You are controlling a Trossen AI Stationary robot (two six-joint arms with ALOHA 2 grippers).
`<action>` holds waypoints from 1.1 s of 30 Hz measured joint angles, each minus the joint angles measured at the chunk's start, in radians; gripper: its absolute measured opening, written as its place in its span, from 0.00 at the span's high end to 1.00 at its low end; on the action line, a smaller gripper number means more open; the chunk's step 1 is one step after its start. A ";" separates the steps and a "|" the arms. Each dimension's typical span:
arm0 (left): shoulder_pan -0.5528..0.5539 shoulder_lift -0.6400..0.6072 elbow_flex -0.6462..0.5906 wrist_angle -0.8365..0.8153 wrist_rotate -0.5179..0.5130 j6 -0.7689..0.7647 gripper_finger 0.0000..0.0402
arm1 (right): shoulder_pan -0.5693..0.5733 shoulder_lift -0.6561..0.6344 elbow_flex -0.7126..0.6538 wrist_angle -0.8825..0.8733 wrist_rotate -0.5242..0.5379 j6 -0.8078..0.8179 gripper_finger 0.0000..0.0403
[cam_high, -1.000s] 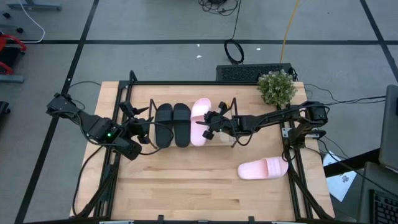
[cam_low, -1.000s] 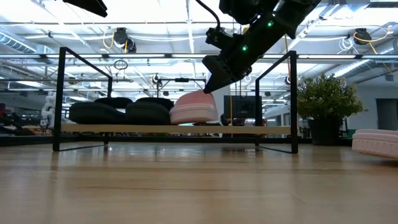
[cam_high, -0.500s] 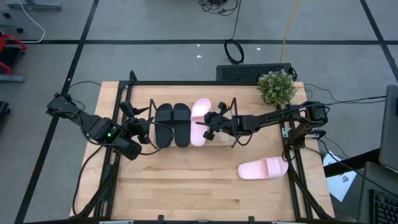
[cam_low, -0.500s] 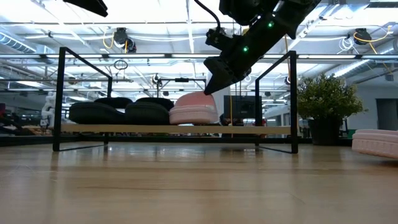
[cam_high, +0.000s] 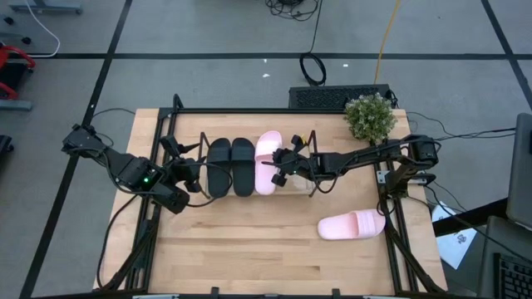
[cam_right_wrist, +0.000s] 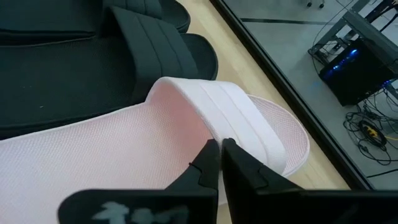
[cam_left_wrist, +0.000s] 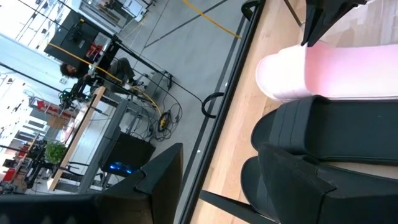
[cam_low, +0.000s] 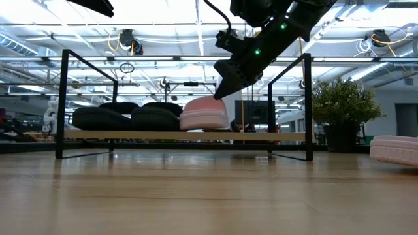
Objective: Pick and place slides into the shelf
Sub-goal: Put the left pink slipper on the shelf
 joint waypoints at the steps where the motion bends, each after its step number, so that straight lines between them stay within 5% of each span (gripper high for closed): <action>1: 0.000 0.000 0.000 0.000 0.000 0.000 0.46 | 0.000 0.000 0.000 0.000 0.000 -0.001 1.00; 33: 0.000 0.000 -0.001 0.001 -0.001 -0.003 0.46 | -0.003 -0.052 0.000 0.006 -0.081 -0.005 1.00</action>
